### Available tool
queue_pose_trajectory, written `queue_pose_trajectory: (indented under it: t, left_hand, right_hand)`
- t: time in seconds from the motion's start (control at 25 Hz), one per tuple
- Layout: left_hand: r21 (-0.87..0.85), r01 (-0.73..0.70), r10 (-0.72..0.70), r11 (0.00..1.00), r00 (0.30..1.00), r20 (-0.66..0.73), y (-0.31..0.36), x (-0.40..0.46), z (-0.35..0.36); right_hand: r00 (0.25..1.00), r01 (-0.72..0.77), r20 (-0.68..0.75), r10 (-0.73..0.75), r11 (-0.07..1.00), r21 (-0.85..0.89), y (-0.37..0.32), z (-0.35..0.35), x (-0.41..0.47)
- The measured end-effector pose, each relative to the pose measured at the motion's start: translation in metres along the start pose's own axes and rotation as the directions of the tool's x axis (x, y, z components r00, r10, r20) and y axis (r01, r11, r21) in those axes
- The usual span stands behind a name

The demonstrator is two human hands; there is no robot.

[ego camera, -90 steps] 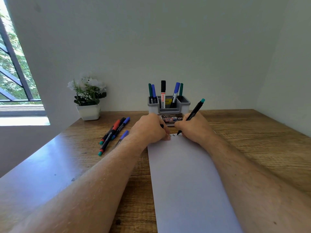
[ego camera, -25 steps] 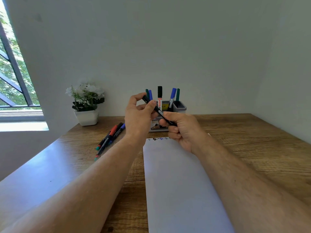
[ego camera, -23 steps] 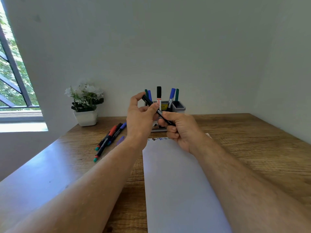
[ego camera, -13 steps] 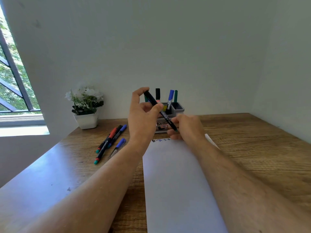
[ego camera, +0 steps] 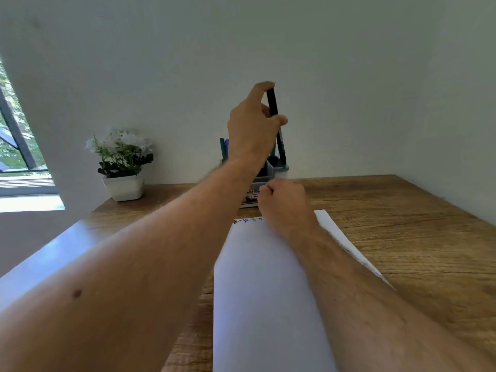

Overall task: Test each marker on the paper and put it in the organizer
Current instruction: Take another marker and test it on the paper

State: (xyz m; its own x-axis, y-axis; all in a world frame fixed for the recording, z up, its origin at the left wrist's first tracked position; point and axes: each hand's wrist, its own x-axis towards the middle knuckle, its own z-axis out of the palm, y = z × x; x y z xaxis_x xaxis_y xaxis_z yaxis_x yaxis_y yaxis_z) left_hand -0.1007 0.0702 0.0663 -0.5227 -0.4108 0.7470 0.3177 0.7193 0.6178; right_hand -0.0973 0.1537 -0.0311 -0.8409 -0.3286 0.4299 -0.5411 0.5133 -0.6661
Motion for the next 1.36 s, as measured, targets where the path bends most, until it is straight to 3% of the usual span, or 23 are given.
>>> queue_pose_trajectory:
  t: [0.2,0.44,0.72,0.84,0.92,1.0,1.12,1.36]
  left_hand:
    - [0.103,-0.04,0.041,0.994,0.999,-0.012,-0.011,0.01,0.014]
    - [0.335,0.008,-0.052,0.942,0.991,0.123,-0.032,0.0,0.027]
    - [0.629,-0.006,-0.105,0.777,0.985,0.138,-0.044,0.003,0.022]
    - [0.625,0.039,-0.107,0.779,0.992,0.072,-0.046,-0.001,0.015]
    - [0.535,0.053,-0.092,0.843,0.995,0.046,-0.044,-0.004,0.011]
    - [0.44,-0.031,-0.034,0.898,0.99,0.137,-0.039,-0.01,0.011]
    - [0.443,-0.152,-0.012,0.884,0.938,0.346,-0.033,-0.026,0.019]
    - [0.459,-0.076,-0.097,0.885,0.935,0.341,-0.03,-0.026,0.015]
  right_hand:
    - [1.0,-0.017,-0.008,0.017,1.0,0.006,0.0,0.003,0.001]
    - [1.0,-0.007,0.015,0.006,0.998,0.067,0.002,0.001,-0.001]
    - [1.0,0.002,0.009,-0.002,1.0,0.023,0.002,0.002,-0.001]
    - [1.0,-0.005,0.001,0.005,1.0,0.029,0.003,0.002,0.0]
    - [1.0,-0.008,0.005,0.008,0.999,0.03,0.003,0.003,0.0]
    - [1.0,-0.015,0.012,0.015,0.999,0.05,0.003,0.004,0.001]
    - [0.998,-0.022,0.057,0.015,0.992,0.124,0.005,0.001,0.002]
    - [0.999,-0.045,0.011,0.044,0.99,0.131,0.008,0.001,0.003]
